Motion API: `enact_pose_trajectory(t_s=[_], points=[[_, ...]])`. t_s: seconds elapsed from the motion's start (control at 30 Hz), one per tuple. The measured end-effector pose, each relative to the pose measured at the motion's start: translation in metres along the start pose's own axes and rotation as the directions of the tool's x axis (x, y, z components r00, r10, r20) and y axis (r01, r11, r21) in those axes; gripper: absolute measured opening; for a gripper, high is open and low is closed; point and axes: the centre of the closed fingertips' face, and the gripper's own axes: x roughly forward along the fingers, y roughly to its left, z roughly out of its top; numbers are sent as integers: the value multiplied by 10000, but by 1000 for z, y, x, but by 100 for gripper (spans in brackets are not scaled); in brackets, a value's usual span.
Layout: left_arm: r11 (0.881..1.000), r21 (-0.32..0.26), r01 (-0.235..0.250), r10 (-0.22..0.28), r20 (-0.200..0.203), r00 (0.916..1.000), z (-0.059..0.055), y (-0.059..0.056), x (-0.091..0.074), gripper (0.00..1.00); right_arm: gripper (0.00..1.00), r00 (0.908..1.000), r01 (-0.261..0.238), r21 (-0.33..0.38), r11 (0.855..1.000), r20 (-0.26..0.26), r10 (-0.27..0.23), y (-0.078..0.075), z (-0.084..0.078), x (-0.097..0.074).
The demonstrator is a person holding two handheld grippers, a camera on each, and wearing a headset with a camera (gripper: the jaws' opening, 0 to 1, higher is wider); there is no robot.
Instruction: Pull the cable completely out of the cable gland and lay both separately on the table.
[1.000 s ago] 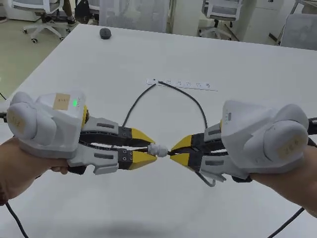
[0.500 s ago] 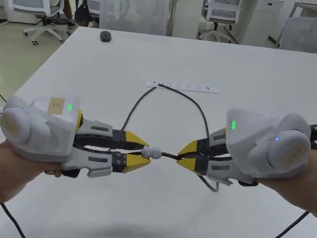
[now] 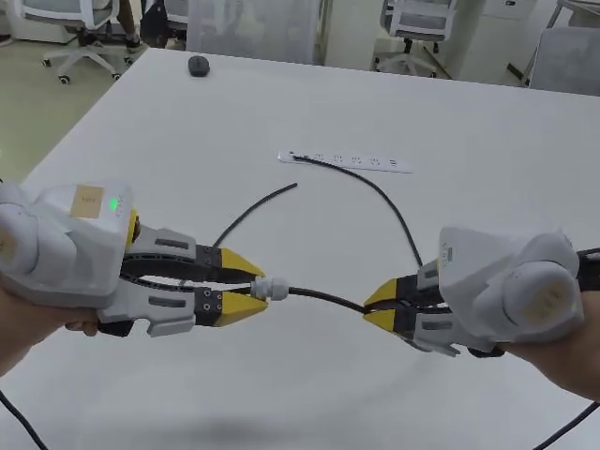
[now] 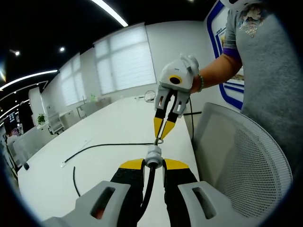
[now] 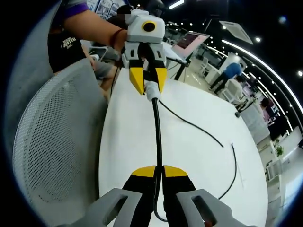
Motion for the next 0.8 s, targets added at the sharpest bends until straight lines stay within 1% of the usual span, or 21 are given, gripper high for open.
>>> enact_pose_trajectory(t_s=[0.1, 0.17, 0.2, 0.33, 0.8], points=[[10000, -23, -62, 62, -18, 10000, -1, 2, -2, 15, 0, 9999, 32, 141, 9999, -156, -30, -3, -9, 1], [9999, -41, -100, 100, -36, 9999, -2, 2, -4, 15, 0, 9998, -10, 433, 9991, -181, 17, -5, -14, 2], [9999, -44, -94, 94, -54, 9999, -2, 2, -4, 15, 0, 9997, 24, 470, 9989, -241, -12, -6, -16, 2], [10000, -31, -51, 51, -101, 9999, -4, 1, -3, 15, 0, 9994, 25, 467, 9989, -350, -8, -7, -19, 4], [9998, -157, -122, 120, -141, 9998, -6, 0, -1, 15, 0, 9992, 10, 635, 9980, -401, 15, -4, -23, 6]])
